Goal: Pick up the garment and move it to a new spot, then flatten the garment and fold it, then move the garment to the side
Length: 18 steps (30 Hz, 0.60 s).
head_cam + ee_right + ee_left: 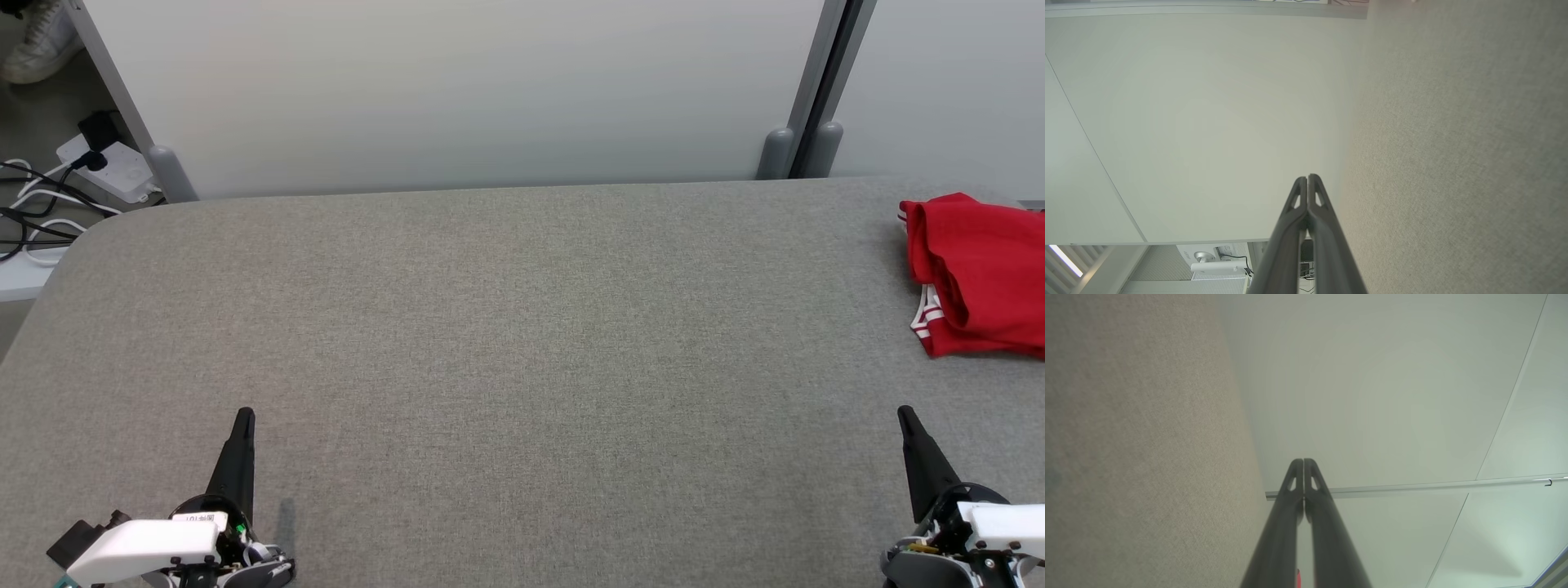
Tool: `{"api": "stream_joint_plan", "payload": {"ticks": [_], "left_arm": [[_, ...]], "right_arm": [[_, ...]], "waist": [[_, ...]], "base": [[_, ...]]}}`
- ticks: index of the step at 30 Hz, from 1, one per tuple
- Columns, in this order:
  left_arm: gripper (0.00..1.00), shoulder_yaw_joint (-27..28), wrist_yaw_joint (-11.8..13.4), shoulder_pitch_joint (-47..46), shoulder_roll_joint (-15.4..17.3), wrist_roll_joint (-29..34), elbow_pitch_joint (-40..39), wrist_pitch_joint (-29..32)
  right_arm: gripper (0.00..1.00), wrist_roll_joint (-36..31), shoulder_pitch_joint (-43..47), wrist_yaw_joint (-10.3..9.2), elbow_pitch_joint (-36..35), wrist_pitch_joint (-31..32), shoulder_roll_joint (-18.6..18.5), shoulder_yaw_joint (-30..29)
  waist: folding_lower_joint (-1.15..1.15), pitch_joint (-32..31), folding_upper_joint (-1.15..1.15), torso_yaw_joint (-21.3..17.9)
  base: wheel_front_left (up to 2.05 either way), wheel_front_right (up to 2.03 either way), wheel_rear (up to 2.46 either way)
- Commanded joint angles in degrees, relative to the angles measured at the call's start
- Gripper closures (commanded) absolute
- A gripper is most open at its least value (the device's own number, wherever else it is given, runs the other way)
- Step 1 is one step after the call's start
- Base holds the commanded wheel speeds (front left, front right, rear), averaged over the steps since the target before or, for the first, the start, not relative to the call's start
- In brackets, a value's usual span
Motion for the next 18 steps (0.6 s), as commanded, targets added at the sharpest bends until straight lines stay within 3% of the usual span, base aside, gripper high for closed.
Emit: {"api": "stream_joint_plan", "payload": {"ticks": [1, 18], "left_arm": [[1.0, 1.9, -0.47, -3.26, 0.61, -0.28, -1.35, 0.38], [1.0, 1.9, -0.47, -3.25, 0.61, -0.28, -1.35, 0.38]], "right_arm": [[1.0, 0.63, -2.59, 0.01, -1.51, 0.46, -0.64, 0.86], [1.0, 0.62, -2.59, 0.01, -1.51, 0.47, -0.63, 0.84]], "waist": [[0.0, 0.0, 0.0, 0.0], [0.0, 0.0, 0.0, 0.0]], "base": [[0.0, 0.0, 0.0], [0.0, 0.0, 0.0]]}}
